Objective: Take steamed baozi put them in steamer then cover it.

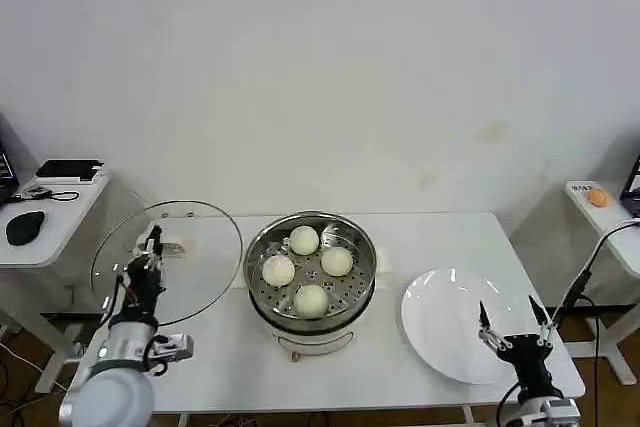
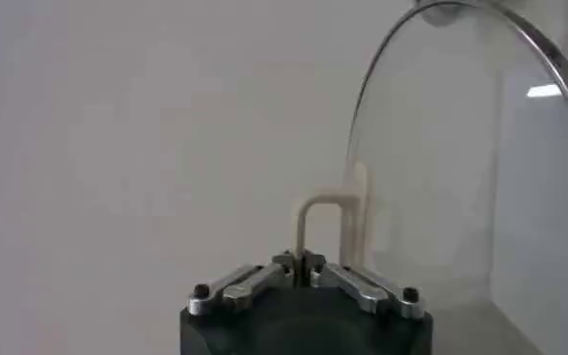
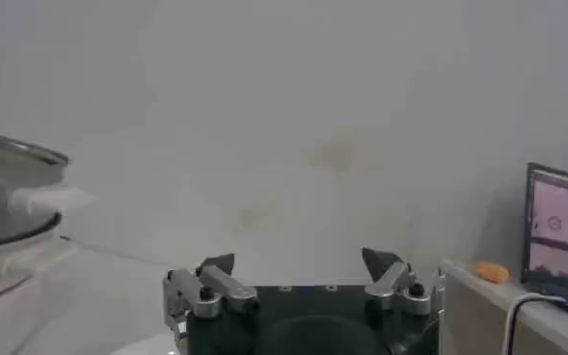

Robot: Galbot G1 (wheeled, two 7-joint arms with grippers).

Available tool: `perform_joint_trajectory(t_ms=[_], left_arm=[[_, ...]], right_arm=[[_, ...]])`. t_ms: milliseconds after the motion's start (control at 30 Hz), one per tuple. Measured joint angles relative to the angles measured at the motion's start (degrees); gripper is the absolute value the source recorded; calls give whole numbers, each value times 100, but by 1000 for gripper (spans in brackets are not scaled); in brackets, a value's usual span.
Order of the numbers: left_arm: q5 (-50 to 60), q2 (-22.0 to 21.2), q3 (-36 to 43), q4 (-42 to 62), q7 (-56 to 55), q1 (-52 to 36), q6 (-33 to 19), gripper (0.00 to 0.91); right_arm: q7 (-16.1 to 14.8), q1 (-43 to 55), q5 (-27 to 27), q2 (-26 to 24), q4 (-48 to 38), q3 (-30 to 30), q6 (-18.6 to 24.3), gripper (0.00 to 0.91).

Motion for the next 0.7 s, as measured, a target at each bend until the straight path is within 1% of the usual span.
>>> perform_joint_trajectory(t_ms=[233,500,700], left_arm=[[406,-295,622,44,444,-521,215,0],[1001,-866,1219,311,801,-971,335,0],[1487,-1354,1567,549,926,-1117,355,0]], right_arm=[[11,45,-193,106,-84,-127,-1,907],[28,91,-347,152,-208,-299,11,907],[29,175,-436,148,-298,-361,23,907]])
